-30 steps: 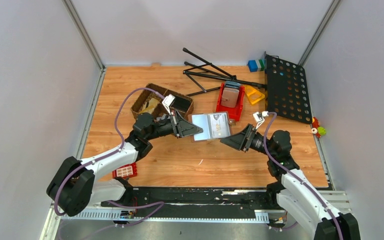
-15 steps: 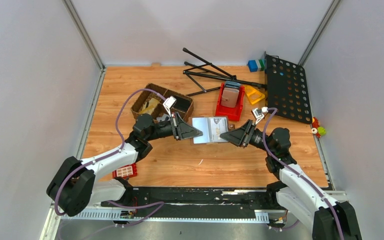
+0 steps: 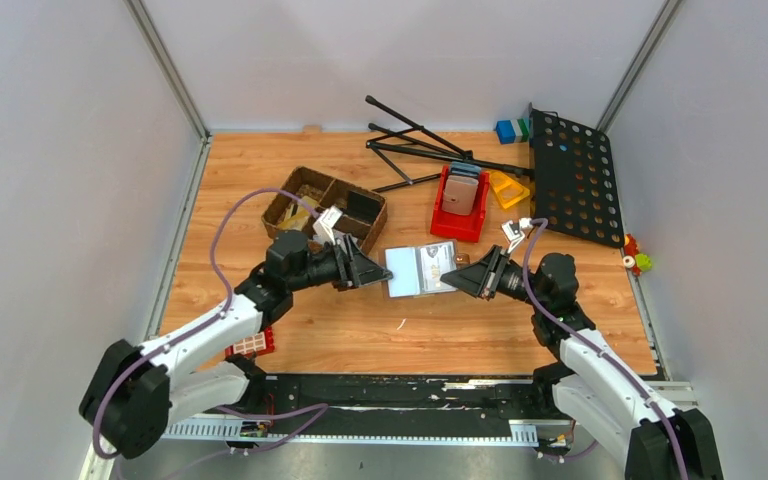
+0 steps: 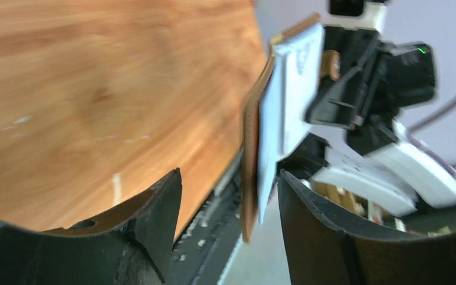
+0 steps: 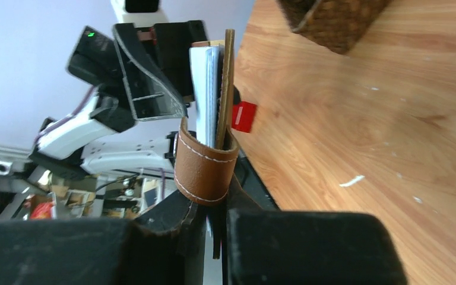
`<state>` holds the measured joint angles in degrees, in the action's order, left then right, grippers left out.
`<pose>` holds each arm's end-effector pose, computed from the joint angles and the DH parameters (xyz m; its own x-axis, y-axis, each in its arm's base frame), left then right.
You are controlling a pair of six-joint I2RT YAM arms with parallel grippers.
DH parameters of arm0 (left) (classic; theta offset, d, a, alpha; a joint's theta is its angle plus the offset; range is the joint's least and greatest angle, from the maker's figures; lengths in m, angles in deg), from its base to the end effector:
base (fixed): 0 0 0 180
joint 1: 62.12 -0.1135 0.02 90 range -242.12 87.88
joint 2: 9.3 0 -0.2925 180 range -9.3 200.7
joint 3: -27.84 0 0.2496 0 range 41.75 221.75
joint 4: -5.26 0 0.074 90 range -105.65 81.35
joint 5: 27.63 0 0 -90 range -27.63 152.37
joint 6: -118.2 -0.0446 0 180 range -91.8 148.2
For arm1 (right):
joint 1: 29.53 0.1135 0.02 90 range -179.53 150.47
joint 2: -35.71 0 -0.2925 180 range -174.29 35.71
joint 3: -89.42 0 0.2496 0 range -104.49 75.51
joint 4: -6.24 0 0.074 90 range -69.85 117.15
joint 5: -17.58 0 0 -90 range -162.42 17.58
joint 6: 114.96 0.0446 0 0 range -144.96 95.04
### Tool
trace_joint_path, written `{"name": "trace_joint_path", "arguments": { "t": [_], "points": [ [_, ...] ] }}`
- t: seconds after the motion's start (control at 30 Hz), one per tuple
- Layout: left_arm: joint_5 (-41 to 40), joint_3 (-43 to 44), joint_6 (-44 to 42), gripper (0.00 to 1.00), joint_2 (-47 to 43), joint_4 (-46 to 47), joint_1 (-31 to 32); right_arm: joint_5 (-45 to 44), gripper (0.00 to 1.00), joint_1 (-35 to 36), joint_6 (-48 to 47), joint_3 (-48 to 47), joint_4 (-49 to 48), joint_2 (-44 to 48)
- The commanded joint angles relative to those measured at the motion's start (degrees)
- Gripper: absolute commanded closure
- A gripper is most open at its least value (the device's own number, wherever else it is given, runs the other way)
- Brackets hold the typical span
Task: Take the credit cards out of the card holder
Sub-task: Remove the credit card from the card holder.
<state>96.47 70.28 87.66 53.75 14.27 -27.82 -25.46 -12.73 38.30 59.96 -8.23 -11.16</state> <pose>0.1757 -0.1501 0.2641 -0.8771 -0.2650 -0.4007 0.3246 0.2879 -0.9010 0.1461 0.0782 0.2469 -0.8223 0.3884 -0.4159 -0.3593 0.2123 0.9087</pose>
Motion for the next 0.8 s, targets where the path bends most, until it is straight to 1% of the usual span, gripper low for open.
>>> {"name": "trace_joint_path", "arguments": {
  "t": [0.0,0.07,0.1,0.17,0.23,0.3,0.33,0.37,0.43,0.53,0.63,0.77],
  "points": [
    [-15.0,4.9,-14.9,0.32,-8.4,-28.0,-1.6,-5.1,1.00,-0.1,-12.1,-4.5,14.1,2.4],
    [-19.0,7.2,-17.7,0.32,-11.3,-34.3,-1.6,-6.1,1.00,-0.1,-15.0,-5.2,16.5,2.5],
    [-19.6,8.5,-18.6,0.33,-12.6,-36.3,-1.5,-6.4,1.00,-0.1,-16.0,-5.4,17.1,2.4],
    [-18.8,10.4,-19.6,0.35,-14.8,-38.0,-1.6,-6.9,1.00,-0.1,-17.4,-5.8,17.6,2.0],
    [-16.1,11.6,-18.6,0.37,-16.2,-37.2,-1.5,-6.9,1.00,-0.1,-18.3,-5.9,17.7,1.4],
    [-12.7,11.5,-15.9,0.38,-16.7,-34.2,-1.1,-6.7,1.00,-0.1,-18.8,-6.2,17.5,0.7],
    [-12.3,11.2,-14.3,0.38,-16.5,-32.5,-0.1,-6.6,1.00,-0.1,-19.1,-6.4,17.5,0.4],
    [-12.4,10.8,-12.8,0.38,-16.3,-30.4,0.9,-6.6,1.00,-0.1,-19.2,-6.4,17.5,0.2],
    [-14.2,9.9,-10.5,0.39,-14.7,-25.0,5.4,-6.6,1.00,-0.1,-18.9,-6.3,16.7,0.0],
    [-14.7,10.1,-8.2,0.41,-9.5,-17.8,9.4,-5.6,1.00,-0.1,-16.9,-5.0,13.0,0.0],
    [-14.0,10.5,-6.4,0.46,-3.6,-12.4,10.5,-4.3,1.00,-0.1,-14.8,-3.9,9.7,0.2],
    [-14.7,8.3,-2.2,0.53,1.8,-3.1,11.6,-3.3,1.00,0.0,-13.5,-2.7,7.3,0.7]
  ]
}}
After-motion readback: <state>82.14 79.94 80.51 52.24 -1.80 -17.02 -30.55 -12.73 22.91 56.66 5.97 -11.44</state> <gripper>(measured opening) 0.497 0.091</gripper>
